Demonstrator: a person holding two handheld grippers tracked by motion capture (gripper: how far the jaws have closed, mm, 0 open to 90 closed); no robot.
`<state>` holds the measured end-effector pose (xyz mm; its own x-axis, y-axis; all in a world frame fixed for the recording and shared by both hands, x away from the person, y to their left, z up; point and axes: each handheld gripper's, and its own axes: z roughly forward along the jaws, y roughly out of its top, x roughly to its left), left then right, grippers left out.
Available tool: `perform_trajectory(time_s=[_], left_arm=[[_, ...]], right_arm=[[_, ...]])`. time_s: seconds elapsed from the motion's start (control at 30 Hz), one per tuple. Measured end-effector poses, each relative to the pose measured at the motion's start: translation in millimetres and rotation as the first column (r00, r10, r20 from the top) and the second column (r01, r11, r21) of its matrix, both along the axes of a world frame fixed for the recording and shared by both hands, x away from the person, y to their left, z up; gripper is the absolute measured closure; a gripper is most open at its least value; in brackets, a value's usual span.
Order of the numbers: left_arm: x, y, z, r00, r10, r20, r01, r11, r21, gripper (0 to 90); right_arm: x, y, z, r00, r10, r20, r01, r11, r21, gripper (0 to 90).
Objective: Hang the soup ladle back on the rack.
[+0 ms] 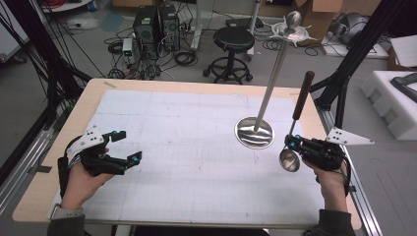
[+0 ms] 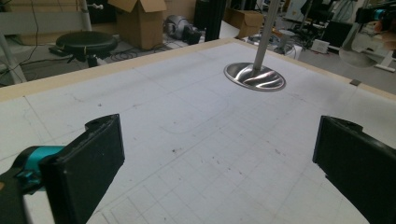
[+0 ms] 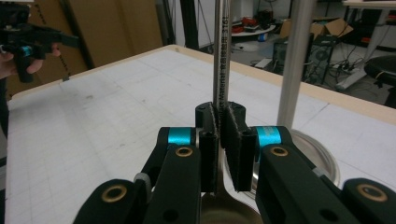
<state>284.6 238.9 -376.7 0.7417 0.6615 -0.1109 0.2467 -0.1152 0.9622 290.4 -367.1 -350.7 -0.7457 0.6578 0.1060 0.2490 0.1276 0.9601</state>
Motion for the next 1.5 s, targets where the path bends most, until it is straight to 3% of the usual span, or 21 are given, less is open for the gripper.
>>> perform_trajectory(time_s=[0.3,0.53,0.87,1.03,1.5], left_arm=[[0.9,-1.1,-1.1,1.0000,0.003,-0.007,-0.003,1.0000,0.008,2.5],[0.5,2.1,0.4,1.0000,0.009,-0.003,-0.009,0.9999,-0.007,2.5],[0.2,3.7,1.1,1.0000,0.008,-0.003,-0.008,0.9999,-0.013,2.5],[-0.2,4.4,1.3,0.9999,0.012,-0.001,-0.012,0.9999,-0.012,2.5],[-1.1,6.2,1.1,0.9999,0.016,0.001,-0.016,0.9997,-0.017,2.5]], right_arm=[[0.8,-11.9,2.0,0.9976,-0.069,0.003,0.068,0.997,0.046,84.6],[3.2,-11.8,3.2,0.9927,-0.119,0.020,0.118,0.992,0.055,84.5],[24.2,-17.5,10.5,0.9901,-0.141,-0.001,0.140,0.987,0.073,84.6],[33.2,-13.0,19.0,0.9905,-0.137,-0.001,0.137,0.990,0.014,84.6],[48.2,-21.6,36.9,0.9912,-0.130,-0.021,0.130,0.991,0.001,84.5]])
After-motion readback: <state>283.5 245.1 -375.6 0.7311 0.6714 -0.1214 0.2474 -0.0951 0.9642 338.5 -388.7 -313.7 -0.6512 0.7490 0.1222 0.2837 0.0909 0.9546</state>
